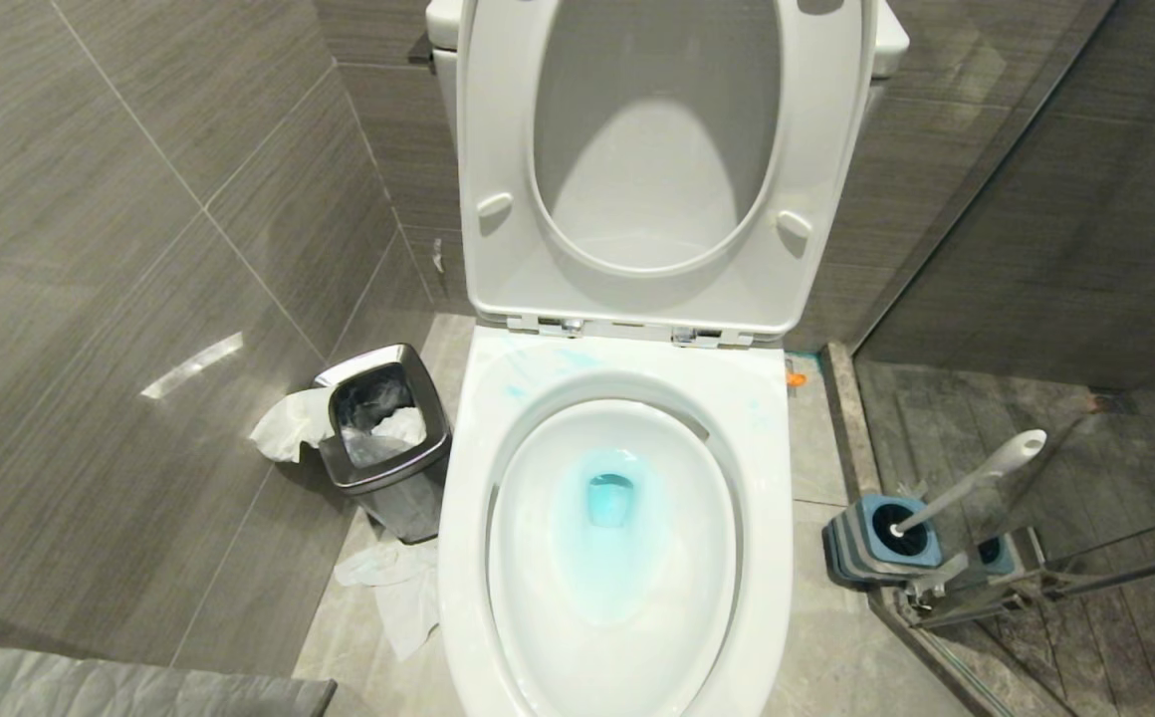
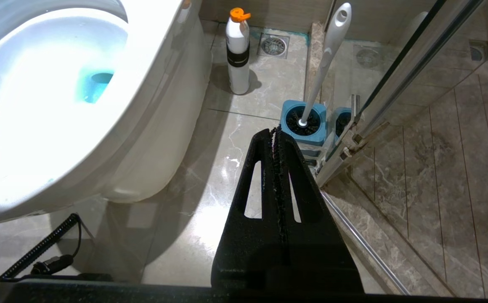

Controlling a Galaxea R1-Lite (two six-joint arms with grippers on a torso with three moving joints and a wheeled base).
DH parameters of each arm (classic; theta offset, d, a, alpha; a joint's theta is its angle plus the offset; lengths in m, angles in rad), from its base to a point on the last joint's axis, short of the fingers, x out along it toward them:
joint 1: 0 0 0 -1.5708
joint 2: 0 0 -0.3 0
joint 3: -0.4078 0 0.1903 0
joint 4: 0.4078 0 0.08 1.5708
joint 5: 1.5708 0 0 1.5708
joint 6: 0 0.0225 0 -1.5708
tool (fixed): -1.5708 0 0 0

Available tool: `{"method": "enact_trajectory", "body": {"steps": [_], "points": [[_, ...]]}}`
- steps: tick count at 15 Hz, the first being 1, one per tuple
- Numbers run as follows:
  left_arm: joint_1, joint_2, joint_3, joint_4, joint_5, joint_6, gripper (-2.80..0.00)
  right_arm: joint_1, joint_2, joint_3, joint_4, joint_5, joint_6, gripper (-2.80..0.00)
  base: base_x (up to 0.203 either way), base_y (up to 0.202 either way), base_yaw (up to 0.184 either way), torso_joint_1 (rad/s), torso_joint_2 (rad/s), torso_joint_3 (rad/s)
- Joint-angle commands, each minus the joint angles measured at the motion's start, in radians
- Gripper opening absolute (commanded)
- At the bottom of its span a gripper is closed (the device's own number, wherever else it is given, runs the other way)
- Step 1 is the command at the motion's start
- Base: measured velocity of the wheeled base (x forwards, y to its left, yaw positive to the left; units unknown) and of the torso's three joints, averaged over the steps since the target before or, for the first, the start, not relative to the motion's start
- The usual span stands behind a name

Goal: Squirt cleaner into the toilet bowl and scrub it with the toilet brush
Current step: Flush the toilet

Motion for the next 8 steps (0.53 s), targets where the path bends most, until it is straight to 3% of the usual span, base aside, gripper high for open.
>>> {"method": "enact_trajectory", "body": {"steps": [1, 3, 5, 8], "points": [[-0.012, 0.339, -0.188, -0.021, -0.021, -0.006, -2.8, 0.0, 0.001, 0.0, 0.0, 0.0, 0.001, -2.8, 0.0, 0.0, 0.0, 0.0, 0.0, 0.0], [-0.04, 0.524, -0.302, -0.105, -0.033, -0.051, -2.8, 0.0, 0.001, 0.0, 0.0, 0.0, 0.001, -2.8, 0.0, 0.0, 0.0, 0.0, 0.0, 0.0], [-0.068, 0.676, -0.412, -0.232, -0.043, -0.138, -2.8, 0.0, 0.001, 0.0, 0.0, 0.0, 0.001, -2.8, 0.0, 0.0, 0.0, 0.0, 0.0, 0.0], [-0.137, 0.798, -0.545, -0.347, -0.075, -0.204, -2.8, 0.0, 0.001, 0.0, 0.0, 0.0, 0.001, -2.8, 0.0, 0.0, 0.0, 0.0, 0.0, 0.0]]}}
